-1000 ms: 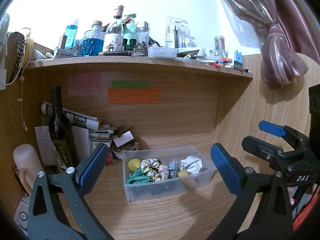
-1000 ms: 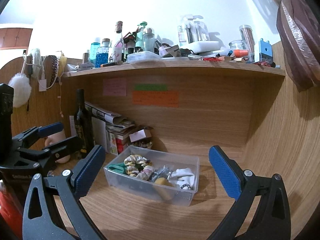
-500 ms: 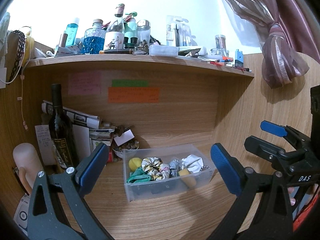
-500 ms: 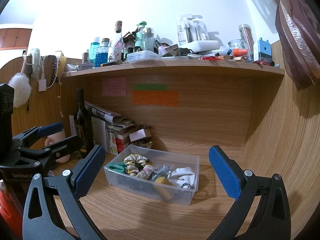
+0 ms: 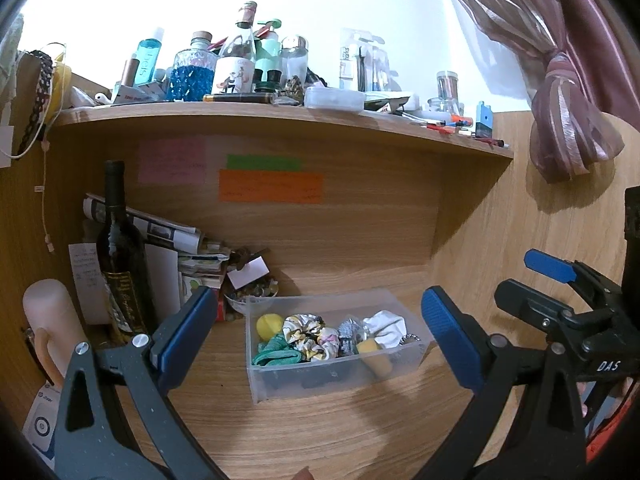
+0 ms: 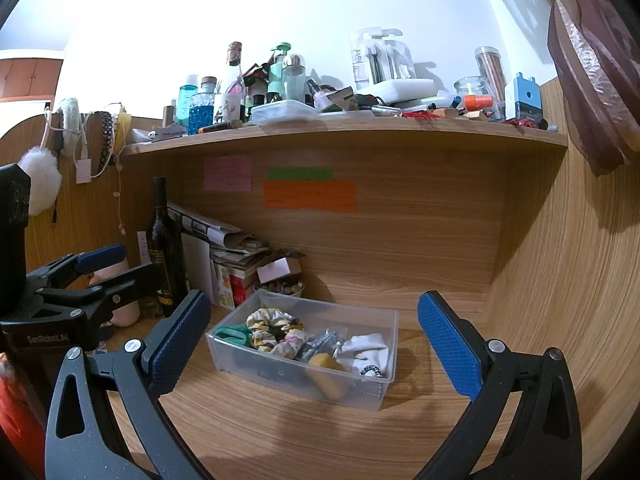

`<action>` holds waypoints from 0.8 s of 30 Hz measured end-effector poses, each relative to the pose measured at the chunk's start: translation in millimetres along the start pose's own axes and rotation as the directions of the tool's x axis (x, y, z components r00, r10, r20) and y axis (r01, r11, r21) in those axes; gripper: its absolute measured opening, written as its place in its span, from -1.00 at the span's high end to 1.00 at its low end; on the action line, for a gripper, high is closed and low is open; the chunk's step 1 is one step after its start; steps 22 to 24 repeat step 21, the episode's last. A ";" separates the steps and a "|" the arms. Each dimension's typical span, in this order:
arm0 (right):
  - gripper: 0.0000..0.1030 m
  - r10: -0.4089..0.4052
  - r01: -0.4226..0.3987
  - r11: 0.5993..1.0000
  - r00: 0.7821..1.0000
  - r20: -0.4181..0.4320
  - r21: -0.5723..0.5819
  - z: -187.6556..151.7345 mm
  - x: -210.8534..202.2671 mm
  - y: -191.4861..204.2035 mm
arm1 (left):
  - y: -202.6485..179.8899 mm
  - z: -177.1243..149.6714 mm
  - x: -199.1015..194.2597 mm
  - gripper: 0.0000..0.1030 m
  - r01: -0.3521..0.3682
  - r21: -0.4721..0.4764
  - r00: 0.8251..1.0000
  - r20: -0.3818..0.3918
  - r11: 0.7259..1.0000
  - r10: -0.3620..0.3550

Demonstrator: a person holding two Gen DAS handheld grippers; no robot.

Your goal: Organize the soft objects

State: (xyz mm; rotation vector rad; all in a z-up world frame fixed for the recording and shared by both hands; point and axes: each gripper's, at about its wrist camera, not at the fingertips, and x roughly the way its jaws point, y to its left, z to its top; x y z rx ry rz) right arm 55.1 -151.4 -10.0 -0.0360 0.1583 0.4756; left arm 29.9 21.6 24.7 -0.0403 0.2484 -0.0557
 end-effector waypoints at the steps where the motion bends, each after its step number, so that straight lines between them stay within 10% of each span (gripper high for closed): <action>1: -1.00 0.000 0.000 1.000 1.000 0.000 0.001 0.0 0.3 -0.5 | -1.3 0.0 0.3 -1.00 -0.002 -0.001 1.000 0.001 1.000 0.002; 24: -1.00 -0.008 0.008 1.000 1.000 -0.008 0.015 -2.7 4.2 -1.6 | -10.9 -1.0 3.1 -1.00 -0.002 0.023 1.000 -0.008 1.000 0.002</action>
